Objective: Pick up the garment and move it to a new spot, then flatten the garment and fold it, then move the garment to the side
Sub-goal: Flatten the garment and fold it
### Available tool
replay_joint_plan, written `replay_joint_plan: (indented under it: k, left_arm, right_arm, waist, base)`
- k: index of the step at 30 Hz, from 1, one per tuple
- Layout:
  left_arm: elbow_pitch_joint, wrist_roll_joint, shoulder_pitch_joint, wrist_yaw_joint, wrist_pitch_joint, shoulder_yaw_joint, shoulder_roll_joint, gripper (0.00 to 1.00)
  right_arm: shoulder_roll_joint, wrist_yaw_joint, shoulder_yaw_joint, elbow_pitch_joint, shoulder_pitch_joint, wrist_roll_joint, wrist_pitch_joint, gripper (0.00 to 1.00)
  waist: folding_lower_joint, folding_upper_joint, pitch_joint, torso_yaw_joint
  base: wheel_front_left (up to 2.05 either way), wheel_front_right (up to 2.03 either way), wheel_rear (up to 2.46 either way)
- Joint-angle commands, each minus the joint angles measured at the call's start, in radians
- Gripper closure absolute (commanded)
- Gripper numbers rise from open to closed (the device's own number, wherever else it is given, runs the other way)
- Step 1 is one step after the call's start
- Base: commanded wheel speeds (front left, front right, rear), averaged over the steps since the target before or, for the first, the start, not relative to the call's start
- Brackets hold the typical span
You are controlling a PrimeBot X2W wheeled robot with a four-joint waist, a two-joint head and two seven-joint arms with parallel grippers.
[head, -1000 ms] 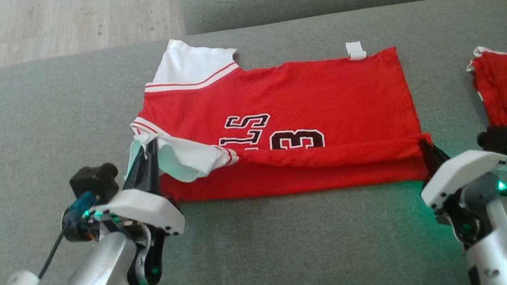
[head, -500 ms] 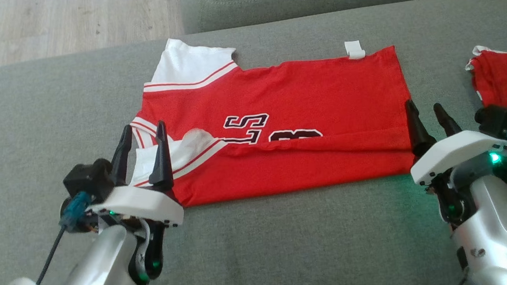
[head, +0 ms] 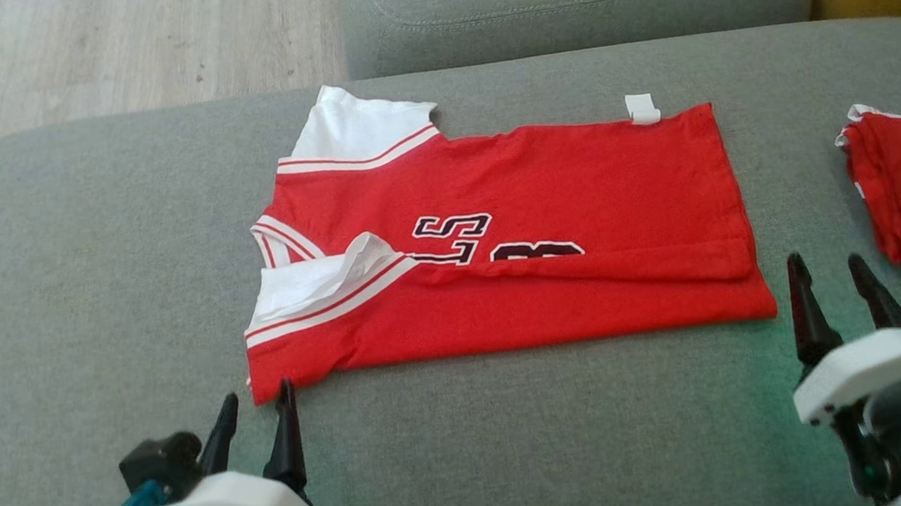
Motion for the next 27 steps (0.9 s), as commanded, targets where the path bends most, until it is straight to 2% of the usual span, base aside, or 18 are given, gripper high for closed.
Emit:
replay_joint_plan:
  k: [1,9,18,19,20,21,22,27]
  left_arm:
    - [-0.036,-0.016,-0.038,0.011,0.009,0.048,0.024,0.00]
    - [0.004,-0.069,-0.043,0.025,0.030,0.087,0.015,0.00]
    - [0.101,-0.118,-0.086,0.001,0.050,0.106,-0.020,0.00]
    - [0.108,-0.120,-0.090,-0.007,0.058,0.099,-0.024,0.17]
    - [0.114,-0.120,-0.094,-0.014,0.066,0.091,-0.026,0.53]
    - [0.118,-0.119,-0.098,-0.021,0.068,0.086,-0.029,0.67]
    - [0.120,-0.121,-0.101,-0.025,0.069,0.084,-0.032,0.98]
    - [0.106,-0.107,-0.114,-0.033,0.044,0.083,-0.030,1.00]
  right_arm:
    - [-0.005,0.007,0.018,-0.066,-0.008,-0.006,0.013,0.00]
    - [-0.005,0.007,0.046,-0.187,0.056,0.012,0.080,0.00]
    - [-0.005,0.007,0.068,-0.202,0.029,0.011,0.104,0.00]
    - [-0.005,0.007,0.067,-0.195,0.027,0.011,0.107,0.00]
    - [-0.005,0.007,0.064,-0.188,0.024,0.014,0.109,0.00]
    - [-0.005,0.007,0.057,-0.176,0.021,0.020,0.111,0.00]
    - [-0.005,0.007,0.054,-0.164,0.018,0.019,0.115,0.00]
    - [-0.005,0.007,0.053,-0.076,-0.016,0.019,0.121,0.00]
  waist:
    - [0.0002,0.0000,0.005,-0.001]
    - [0.0002,0.0000,0.066,-0.040]
    - [0.0002,0.0000,0.133,-0.068]
    - [0.0002,0.0000,0.136,-0.069]
    - [0.0002,0.0000,0.139,-0.069]
    - [0.0002,0.0000,0.141,-0.070]
    - [0.0002,0.0000,0.142,-0.070]
    - [0.0002,0.0000,0.142,-0.057]
  base:
    - [0.00,0.00,0.00]
    - [0.00,0.00,0.00]
    - [0.00,0.00,0.00]
    - [0.00,0.00,0.00]
    - [0.00,0.00,0.00]
    - [0.00,0.00,0.00]
    - [0.00,0.00,0.00]
    - [0.00,0.00,0.00]
